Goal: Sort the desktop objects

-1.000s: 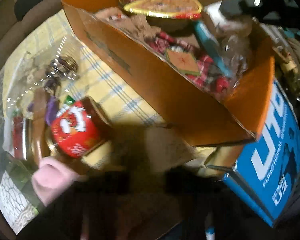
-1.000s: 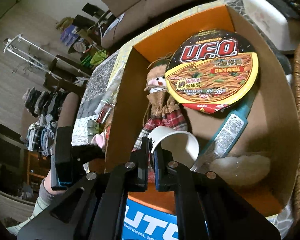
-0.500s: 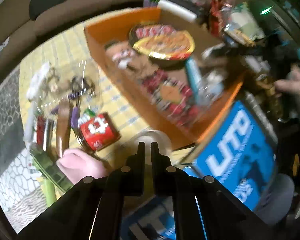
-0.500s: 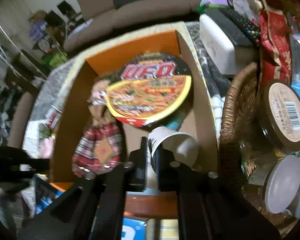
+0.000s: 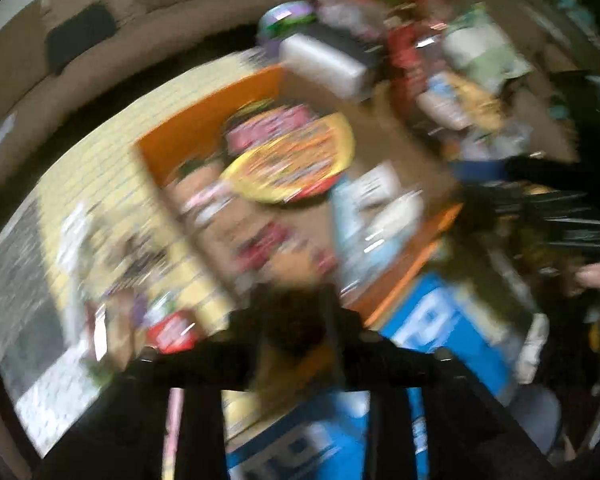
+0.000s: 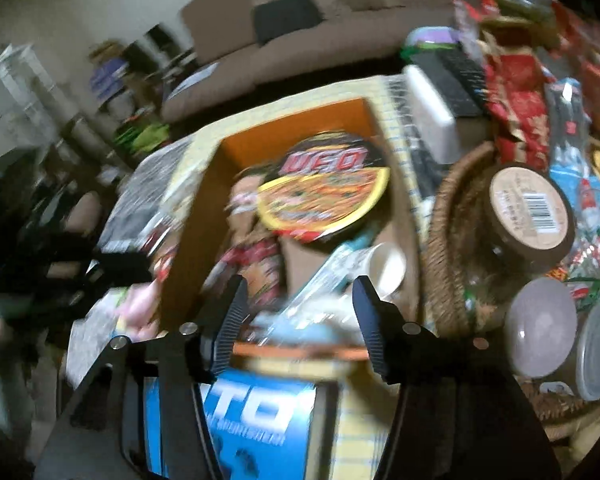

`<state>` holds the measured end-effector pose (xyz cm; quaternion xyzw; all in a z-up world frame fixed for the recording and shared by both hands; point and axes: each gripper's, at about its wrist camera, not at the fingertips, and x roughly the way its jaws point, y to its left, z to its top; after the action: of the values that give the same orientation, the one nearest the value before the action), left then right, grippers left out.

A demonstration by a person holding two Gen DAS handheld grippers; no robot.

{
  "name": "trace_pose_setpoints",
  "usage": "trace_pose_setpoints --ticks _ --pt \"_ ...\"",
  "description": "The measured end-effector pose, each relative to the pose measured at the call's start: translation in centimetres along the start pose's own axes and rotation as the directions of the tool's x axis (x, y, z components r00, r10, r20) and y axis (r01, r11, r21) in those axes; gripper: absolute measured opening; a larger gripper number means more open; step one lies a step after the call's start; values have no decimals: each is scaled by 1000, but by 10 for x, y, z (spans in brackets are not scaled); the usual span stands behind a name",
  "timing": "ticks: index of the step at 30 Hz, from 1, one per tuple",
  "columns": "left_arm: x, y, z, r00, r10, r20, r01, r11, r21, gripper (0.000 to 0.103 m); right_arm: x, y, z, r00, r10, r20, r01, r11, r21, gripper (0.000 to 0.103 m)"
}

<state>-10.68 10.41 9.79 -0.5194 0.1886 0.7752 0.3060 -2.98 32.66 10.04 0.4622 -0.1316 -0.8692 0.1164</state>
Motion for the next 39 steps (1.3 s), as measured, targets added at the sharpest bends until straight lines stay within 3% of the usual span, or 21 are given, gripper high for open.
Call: trace_pose_setpoints --ticks 1,4,8,11,15,16,17,19,24,28,32,36,39 --pt "5 10 -8 1000 18 -13 -18 999 -28 36 -2 8 -2 1000 10 -5 -10 999 -33 52" --pt "28 46 -39 997 -15 -71 2 984 -177 36 0 22 -4 999 38 -13 -39 997 -68 52" --pt "55 61 -60 993 -54 -107 24 964 -264 35 5 26 -6 998 66 -13 -66 996 -57 52" --pt "71 62 -61 991 -59 -121 22 959 -284 25 7 24 -9 997 71 -15 -72 996 -46 52" --pt "88 63 -62 986 -125 -112 81 940 -332 25 14 23 -12 996 78 -30 -79 996 -35 52" --pt "90 61 -62 985 -130 -112 86 939 -333 20 15 24 -13 996 80 -35 -81 996 -35 52" --pt "94 59 -63 987 -107 -123 62 944 -325 7 17 24 -14 996 81 -41 -83 996 -33 52" --pt "96 56 -64 990 -63 -126 23 954 -300 6 19 26 -14 995 88 -49 -90 995 -33 52" --pt "62 56 -64 996 -76 -51 58 952 -299 3 19 28 -14 995 84 -50 -86 995 -41 52" --pt "17 60 -53 995 -95 37 101 942 -320 3 15 28 -13 995 95 -39 -96 995 -27 52" --pt "-25 42 -21 978 -162 129 192 941 -279 3 11 23 -8 996 88 -30 -88 996 -14 52" --pt "-5 10 19 982 -160 101 179 957 -226 3 15 7 0 997 65 -27 -65 998 21 52" --pt "36 -10 44 985 -159 67 170 961 -217 3 25 -6 0 998 49 -44 -48 998 43 52"
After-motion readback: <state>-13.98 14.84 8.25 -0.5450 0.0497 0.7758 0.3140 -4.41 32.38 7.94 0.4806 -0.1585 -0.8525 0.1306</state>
